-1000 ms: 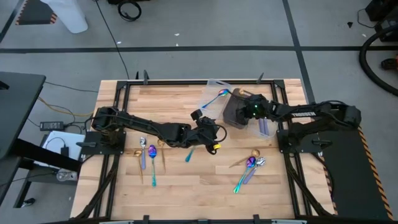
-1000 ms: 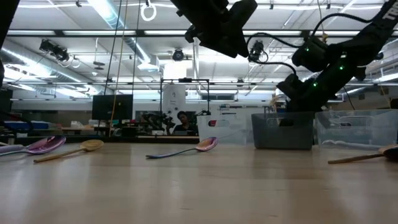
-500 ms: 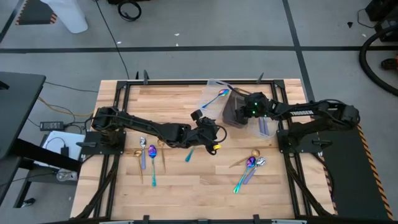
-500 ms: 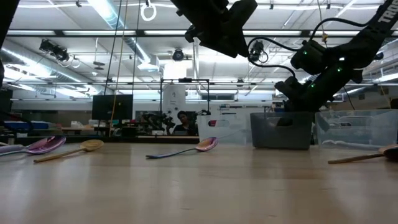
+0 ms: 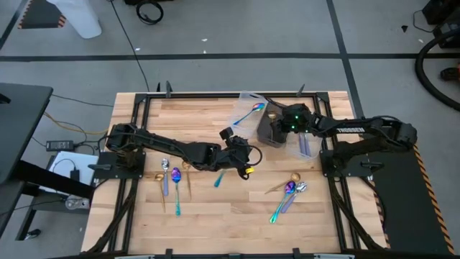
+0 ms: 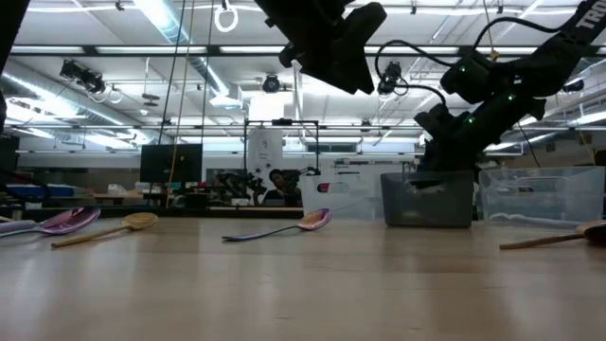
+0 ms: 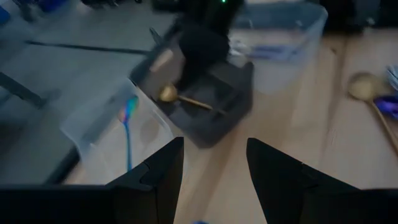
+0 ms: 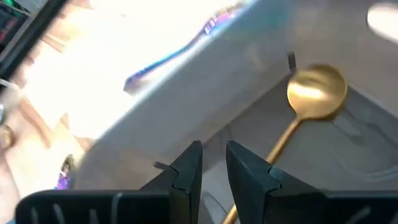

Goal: Sort silverware by color (type)
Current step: Put the blue spoon into the left transparent bin

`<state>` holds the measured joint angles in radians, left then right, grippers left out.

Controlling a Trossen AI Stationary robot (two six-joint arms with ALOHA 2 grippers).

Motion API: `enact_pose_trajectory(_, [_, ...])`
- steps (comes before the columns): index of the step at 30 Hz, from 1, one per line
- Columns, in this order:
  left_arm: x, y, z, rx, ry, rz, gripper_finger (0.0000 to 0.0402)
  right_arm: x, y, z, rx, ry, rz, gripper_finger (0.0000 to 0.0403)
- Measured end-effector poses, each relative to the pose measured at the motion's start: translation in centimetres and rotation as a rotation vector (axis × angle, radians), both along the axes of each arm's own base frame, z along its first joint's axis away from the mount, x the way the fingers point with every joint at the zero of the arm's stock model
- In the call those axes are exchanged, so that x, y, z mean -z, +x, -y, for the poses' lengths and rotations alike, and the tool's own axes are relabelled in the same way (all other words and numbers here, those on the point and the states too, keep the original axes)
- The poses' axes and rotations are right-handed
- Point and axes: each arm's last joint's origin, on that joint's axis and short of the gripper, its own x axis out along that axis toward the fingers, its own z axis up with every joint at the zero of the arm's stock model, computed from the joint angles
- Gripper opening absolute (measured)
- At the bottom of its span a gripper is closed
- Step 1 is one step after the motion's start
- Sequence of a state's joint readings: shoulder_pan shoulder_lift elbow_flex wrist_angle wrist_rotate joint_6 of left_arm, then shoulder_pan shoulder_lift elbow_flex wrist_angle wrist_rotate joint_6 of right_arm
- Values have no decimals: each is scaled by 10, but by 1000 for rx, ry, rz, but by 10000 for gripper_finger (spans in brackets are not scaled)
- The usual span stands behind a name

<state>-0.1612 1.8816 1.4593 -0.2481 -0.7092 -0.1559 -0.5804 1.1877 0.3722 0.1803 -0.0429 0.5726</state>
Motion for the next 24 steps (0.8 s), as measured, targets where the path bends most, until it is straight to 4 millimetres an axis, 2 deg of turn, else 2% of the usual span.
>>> enact_pose_trajectory(4, [8, -4, 1, 33, -119, -59, 183, -10, -2, -2, -21, -50, 31, 82])
enact_pose_trajectory(8, [20, -11, -1, -29, -243, -99, 183, -24, -3, -10, -93, -149, 66, 82])
enact_pose_trajectory(17, [65, -28, -8, -182, -333, -147, 183, -60, -8, -36, -171, -447, 140, 82])
enact_pose_trajectory(24, [91, -32, -13, -264, -408, -157, 183, -70, -8, -55, -243, -488, 201, 82])
